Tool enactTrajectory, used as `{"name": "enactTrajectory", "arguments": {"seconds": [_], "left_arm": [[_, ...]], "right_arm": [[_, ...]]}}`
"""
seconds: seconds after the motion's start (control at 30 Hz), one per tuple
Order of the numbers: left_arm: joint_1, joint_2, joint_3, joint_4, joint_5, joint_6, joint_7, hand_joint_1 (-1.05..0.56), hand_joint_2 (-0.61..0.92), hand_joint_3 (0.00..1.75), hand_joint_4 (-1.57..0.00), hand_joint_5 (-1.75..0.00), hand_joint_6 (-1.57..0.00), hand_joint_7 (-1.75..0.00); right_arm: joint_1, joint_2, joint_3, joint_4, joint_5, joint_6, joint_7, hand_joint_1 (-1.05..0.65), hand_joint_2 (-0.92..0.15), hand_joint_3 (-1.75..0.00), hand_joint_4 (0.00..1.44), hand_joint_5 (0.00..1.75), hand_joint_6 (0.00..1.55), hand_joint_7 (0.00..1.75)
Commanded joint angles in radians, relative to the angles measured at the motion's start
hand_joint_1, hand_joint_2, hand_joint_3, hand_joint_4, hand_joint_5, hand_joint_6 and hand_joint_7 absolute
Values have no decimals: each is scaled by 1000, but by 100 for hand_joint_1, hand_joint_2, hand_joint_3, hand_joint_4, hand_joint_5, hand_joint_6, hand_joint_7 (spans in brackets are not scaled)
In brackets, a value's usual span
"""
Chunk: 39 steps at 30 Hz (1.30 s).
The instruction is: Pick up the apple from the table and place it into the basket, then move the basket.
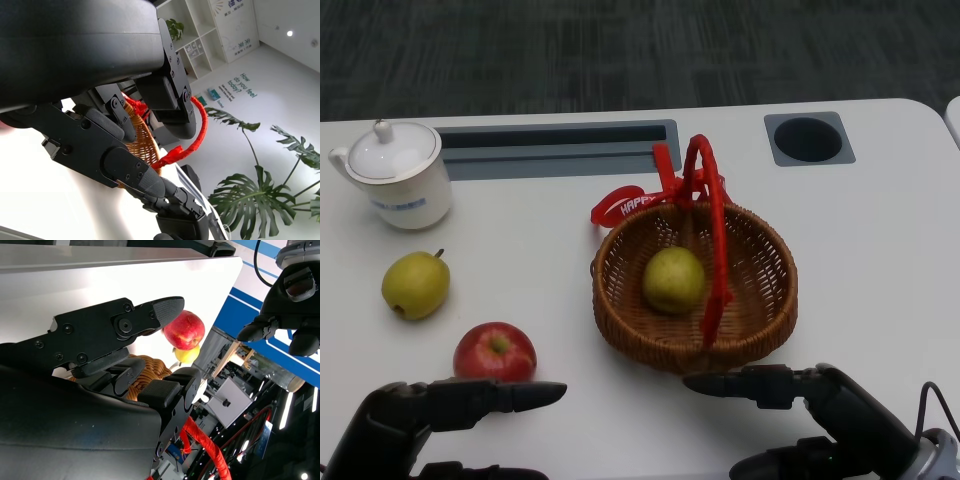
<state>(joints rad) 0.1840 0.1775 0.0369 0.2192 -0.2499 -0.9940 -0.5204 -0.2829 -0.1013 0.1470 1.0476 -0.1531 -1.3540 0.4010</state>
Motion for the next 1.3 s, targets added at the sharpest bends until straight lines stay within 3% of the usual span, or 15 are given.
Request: {"name": "enactTrajectory", "arguments": {"seconds": [0.03, 0.77, 1.07, 1.3], "left_arm": [[6, 9, 2, -3, 1, -3, 14, -25, 78, 0, -106, -1, -99, -1], [-6, 18, -12, -6, -13, 14, 8, -32, 75, 0, -104, 0, -97, 0], [-38, 33, 29, -2, 36, -25, 31, -50, 71, 0, -84, 0, -79, 0], [-134, 62, 166, 110, 337, -68, 197, -70, 73, 1, -44, 0, -42, 0]], "right_arm": [[-8, -19, 10, -8, 1, -11, -15, -50, -86, 0, 65, 0, 58, 0], [-26, -41, 31, -10, -26, -17, -72, -48, -87, 0, 67, 0, 60, 0], [-34, -46, 36, -2, -49, -23, -97, -49, -89, 0, 67, 0, 60, 0], [-31, -44, 45, -1, -40, -27, -94, -49, -89, 0, 68, 0, 60, 0]]}}
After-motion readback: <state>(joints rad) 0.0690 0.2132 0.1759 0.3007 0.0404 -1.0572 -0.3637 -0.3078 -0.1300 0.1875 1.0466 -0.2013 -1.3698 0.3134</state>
